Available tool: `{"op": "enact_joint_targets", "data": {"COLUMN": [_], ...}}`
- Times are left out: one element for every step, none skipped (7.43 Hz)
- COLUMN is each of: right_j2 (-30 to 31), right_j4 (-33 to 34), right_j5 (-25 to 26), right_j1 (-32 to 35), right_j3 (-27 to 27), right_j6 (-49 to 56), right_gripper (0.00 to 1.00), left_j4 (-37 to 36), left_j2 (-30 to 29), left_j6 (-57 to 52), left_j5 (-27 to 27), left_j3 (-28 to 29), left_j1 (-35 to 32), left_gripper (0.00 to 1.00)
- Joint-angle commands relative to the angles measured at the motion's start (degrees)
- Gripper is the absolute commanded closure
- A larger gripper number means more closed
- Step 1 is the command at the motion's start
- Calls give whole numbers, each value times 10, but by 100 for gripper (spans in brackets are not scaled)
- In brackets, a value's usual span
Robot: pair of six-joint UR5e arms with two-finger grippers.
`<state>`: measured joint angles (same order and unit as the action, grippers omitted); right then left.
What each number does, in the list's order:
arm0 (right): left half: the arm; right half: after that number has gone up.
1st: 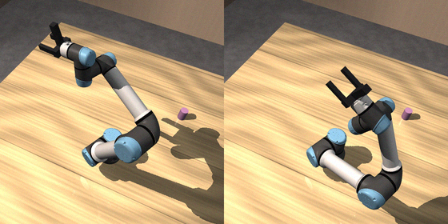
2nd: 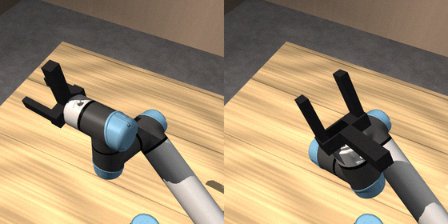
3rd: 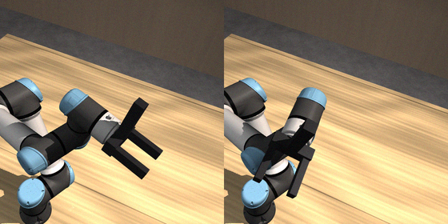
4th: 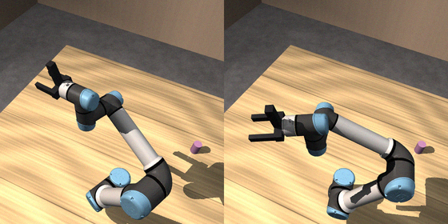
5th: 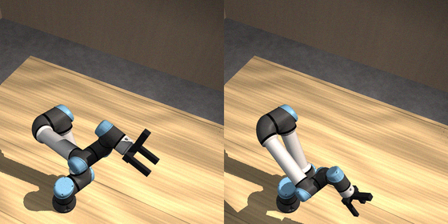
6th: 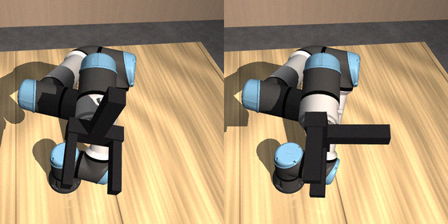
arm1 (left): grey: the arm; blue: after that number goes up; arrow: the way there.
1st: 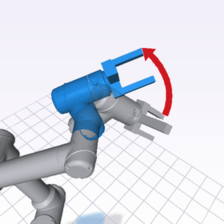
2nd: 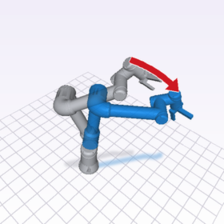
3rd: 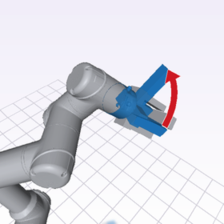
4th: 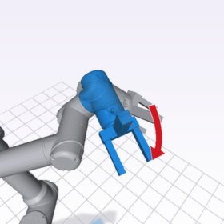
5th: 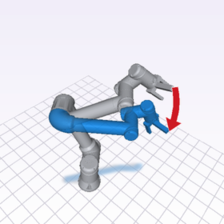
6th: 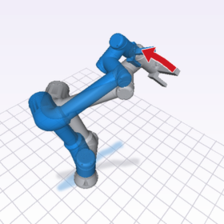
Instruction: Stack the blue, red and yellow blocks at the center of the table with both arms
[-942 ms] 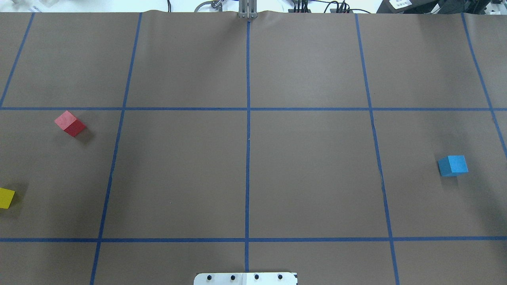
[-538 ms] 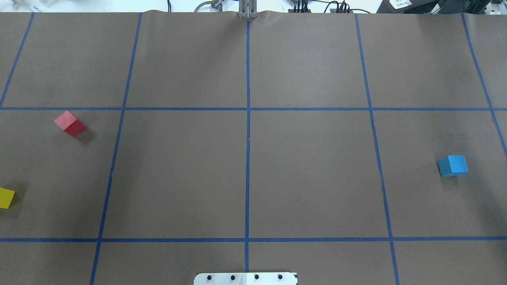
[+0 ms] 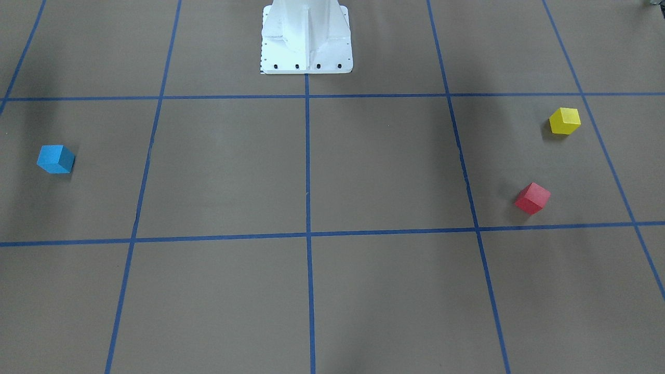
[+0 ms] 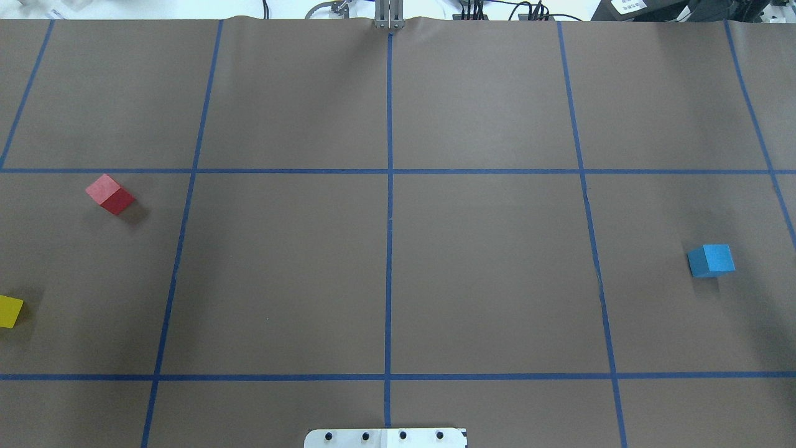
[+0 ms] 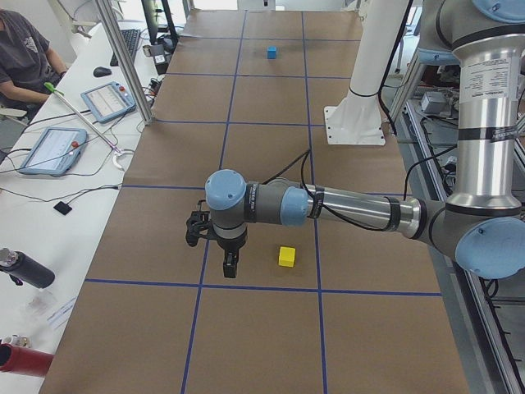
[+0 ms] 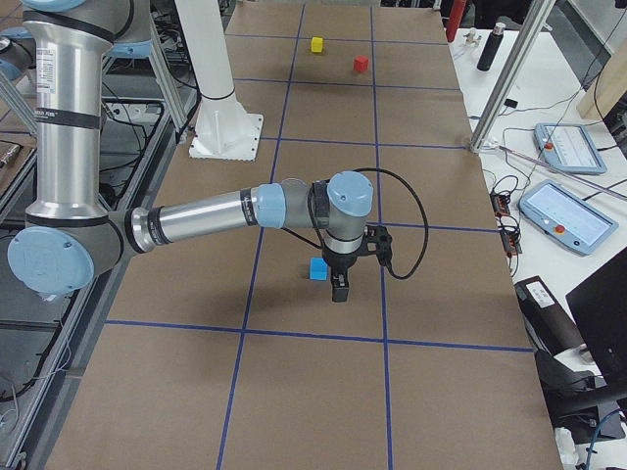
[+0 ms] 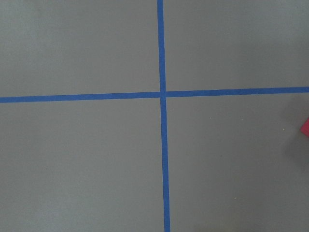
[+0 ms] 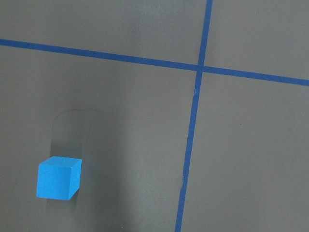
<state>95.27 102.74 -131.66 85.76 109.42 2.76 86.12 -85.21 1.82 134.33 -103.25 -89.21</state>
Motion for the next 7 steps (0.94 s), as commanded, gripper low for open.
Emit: {"op": "enact_joint_targets", "data": {"right_j2": [0,0,0,0,1,1,4], "right_j4": [-1,-3,-5,-5,-5,-6,-8], "right_j5": [-1,-2,-2,-3,-3,-4,-16], "right_j1": [-2,-3,-3,-3,-3,-5,-14], "right_j3": [1,1,0,0,0,-1,-2], "right_j6": [3,2,2,2,2,0,-3], "right_gripper": [0,0,0,0,0,0,0], "left_j4": [2,1,1,2,2,1,2], "left_j2": [7,9,9,9,8,7,9], "left_j6": [-1,0,0,0,0,0,0], "left_j5": [0,0,0,0,0,0,0], "left_j3": [-20,-20,-20,-21,-21,-21,-21], "left_j1": [1,1,1,2,2,2,2], "left_gripper": [0,0,0,1,1,1,1]}}
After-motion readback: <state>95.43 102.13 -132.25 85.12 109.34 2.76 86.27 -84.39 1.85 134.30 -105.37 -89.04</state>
